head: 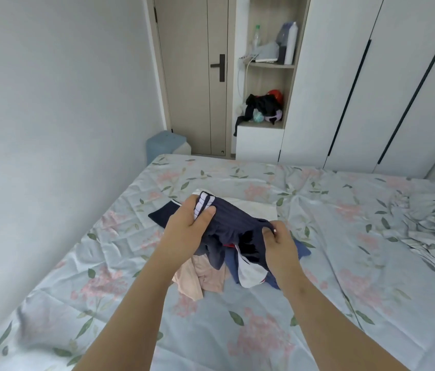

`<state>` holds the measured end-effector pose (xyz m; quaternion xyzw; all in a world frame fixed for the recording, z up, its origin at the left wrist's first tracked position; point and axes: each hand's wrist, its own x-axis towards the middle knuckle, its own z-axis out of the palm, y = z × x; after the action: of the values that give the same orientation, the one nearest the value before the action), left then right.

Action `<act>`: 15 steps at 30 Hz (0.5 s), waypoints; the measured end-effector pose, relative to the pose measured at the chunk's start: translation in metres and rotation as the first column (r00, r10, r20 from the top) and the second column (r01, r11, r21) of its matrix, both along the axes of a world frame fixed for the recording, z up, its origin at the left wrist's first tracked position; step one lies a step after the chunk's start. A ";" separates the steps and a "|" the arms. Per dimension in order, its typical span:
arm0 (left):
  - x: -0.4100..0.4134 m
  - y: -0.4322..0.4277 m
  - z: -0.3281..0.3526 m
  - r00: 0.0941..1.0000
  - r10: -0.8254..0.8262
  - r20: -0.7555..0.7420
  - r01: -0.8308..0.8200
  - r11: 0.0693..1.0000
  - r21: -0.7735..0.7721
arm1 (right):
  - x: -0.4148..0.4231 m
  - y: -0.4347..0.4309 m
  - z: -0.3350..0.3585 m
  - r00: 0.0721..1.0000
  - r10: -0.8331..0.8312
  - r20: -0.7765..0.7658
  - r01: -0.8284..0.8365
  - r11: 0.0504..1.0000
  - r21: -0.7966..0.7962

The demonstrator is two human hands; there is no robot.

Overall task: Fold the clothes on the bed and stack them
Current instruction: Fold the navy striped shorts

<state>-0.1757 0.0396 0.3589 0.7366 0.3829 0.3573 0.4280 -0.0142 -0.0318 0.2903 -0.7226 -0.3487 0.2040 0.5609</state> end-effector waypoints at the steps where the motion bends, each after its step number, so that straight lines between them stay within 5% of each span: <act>1: 0.001 0.002 0.006 1.000 0.009 0.026 -0.009 1.000 0.009 | 0.002 0.002 0.014 1.000 -0.018 0.002 0.018 0.999 0.047; 7: 0.004 0.009 0.072 0.941 0.131 0.312 -0.159 0.985 0.067 | 0.003 0.013 0.130 0.980 -0.082 0.183 0.020 0.948 0.316; 11: -0.001 0.003 0.129 0.838 0.072 0.541 -0.192 0.967 0.169 | -0.009 0.001 0.210 0.899 -0.221 0.377 -0.036 0.821 0.569; 15: -0.004 0.012 0.137 0.823 0.071 0.564 -0.192 0.968 0.159 | -0.006 0.003 0.216 0.847 -0.240 0.474 -0.086 0.818 0.568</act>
<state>-0.1796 0.0513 0.4962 0.6139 0.2531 0.6219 0.4151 -0.0200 -0.0283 0.5064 -0.5633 -0.5022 -0.1388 0.6413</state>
